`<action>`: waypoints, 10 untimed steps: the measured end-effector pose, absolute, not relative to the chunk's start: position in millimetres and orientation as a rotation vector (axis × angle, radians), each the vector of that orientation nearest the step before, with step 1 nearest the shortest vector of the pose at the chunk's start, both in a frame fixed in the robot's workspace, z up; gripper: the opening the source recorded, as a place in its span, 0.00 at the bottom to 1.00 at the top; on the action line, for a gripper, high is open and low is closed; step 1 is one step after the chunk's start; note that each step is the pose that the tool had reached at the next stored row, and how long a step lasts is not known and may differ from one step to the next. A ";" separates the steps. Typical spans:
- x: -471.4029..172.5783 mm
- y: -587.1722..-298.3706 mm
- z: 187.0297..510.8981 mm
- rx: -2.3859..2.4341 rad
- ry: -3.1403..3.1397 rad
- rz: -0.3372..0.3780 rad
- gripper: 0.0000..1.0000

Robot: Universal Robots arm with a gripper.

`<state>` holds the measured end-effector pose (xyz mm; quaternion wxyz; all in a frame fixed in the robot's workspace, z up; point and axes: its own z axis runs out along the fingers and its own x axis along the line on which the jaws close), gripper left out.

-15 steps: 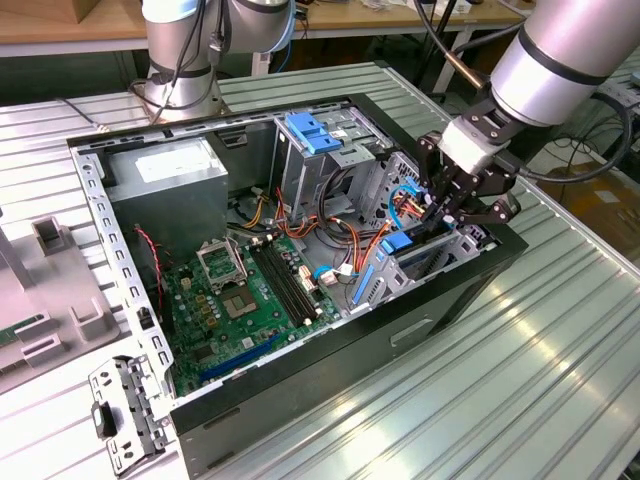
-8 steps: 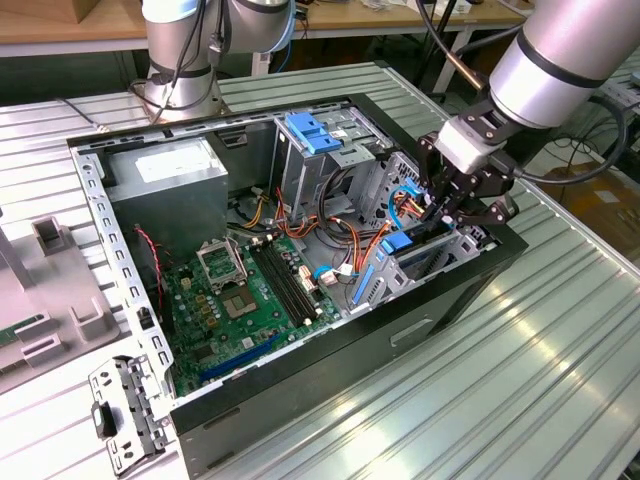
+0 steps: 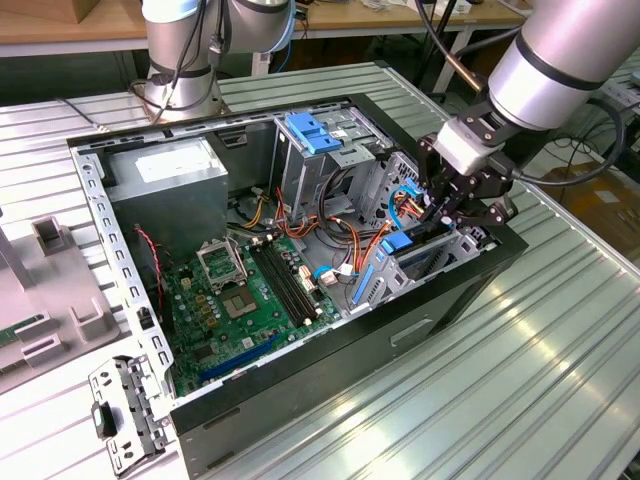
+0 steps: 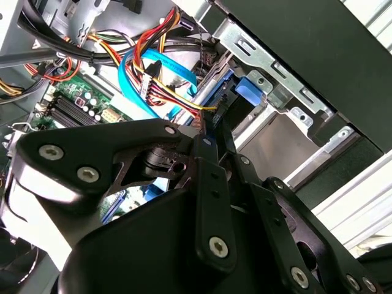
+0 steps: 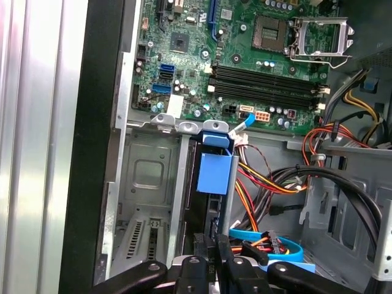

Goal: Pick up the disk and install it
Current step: 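Insert the first disk wire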

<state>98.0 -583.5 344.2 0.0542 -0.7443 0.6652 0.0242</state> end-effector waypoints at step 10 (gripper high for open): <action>98.0 -583.5 343.0 -2.219 2.064 0.072 0.18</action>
